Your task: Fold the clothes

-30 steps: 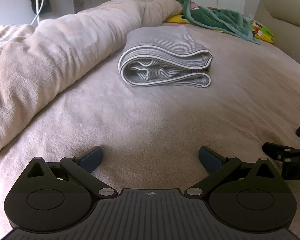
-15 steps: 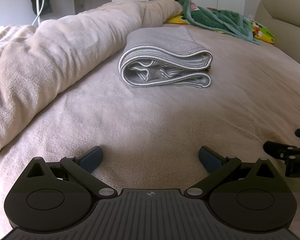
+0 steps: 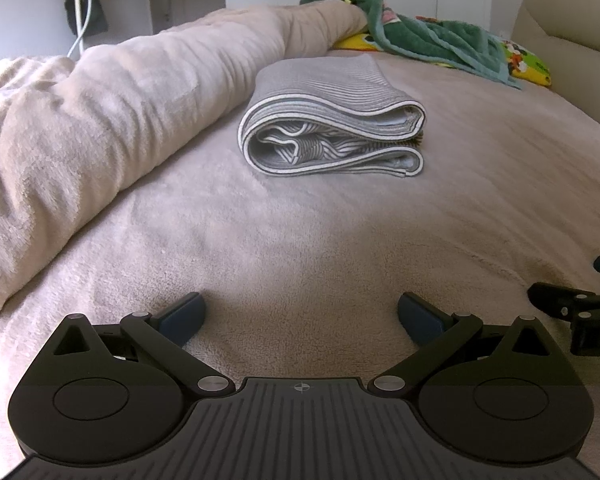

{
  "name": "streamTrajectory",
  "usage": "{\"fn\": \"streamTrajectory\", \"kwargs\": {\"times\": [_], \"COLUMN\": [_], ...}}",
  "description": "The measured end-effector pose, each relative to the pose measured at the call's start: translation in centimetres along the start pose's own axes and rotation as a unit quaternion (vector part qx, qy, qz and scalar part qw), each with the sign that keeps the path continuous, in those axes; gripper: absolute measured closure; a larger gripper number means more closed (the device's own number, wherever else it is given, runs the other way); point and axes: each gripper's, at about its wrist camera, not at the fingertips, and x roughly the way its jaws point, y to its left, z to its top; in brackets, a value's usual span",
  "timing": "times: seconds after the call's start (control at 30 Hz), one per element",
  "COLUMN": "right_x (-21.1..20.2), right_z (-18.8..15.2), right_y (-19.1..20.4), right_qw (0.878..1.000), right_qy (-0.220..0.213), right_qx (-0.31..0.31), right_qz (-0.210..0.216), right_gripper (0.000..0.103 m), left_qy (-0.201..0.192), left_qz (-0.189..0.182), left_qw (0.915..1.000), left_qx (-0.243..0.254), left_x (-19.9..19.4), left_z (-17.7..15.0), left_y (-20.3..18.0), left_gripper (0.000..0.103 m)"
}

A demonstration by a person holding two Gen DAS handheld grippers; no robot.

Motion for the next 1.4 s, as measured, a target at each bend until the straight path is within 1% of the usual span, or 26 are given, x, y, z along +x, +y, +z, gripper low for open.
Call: {"fn": "streamTrajectory", "kwargs": {"times": [0.27, 0.77, 1.3, 1.4], "right_x": [0.03, 0.08, 0.07, 0.06], "right_z": [0.01, 0.02, 0.03, 0.04], "right_y": [0.1, 0.18, 0.09, 0.1], "right_qw": [1.0, 1.0, 1.0, 1.0], "right_qy": [0.0, 0.0, 0.0, 0.0], "right_qx": [0.0, 0.001, 0.0, 0.0], "right_qz": [0.0, -0.001, 0.0, 0.0], "right_gripper": [0.0, 0.0, 0.0, 0.0], "left_qy": [0.0, 0.0, -0.001, -0.001], "left_qz": [0.011, 0.012, -0.007, -0.002], "left_qw": [0.9999, 0.9999, 0.9999, 1.0], "left_qx": [0.011, 0.011, -0.009, -0.004], "left_x": [0.0, 0.16, -0.06, -0.12], "left_z": [0.05, 0.11, 0.04, 0.02], "left_y": [-0.42, -0.36, 0.34, 0.08], "left_gripper": [0.0, 0.0, 0.0, 0.0]}}
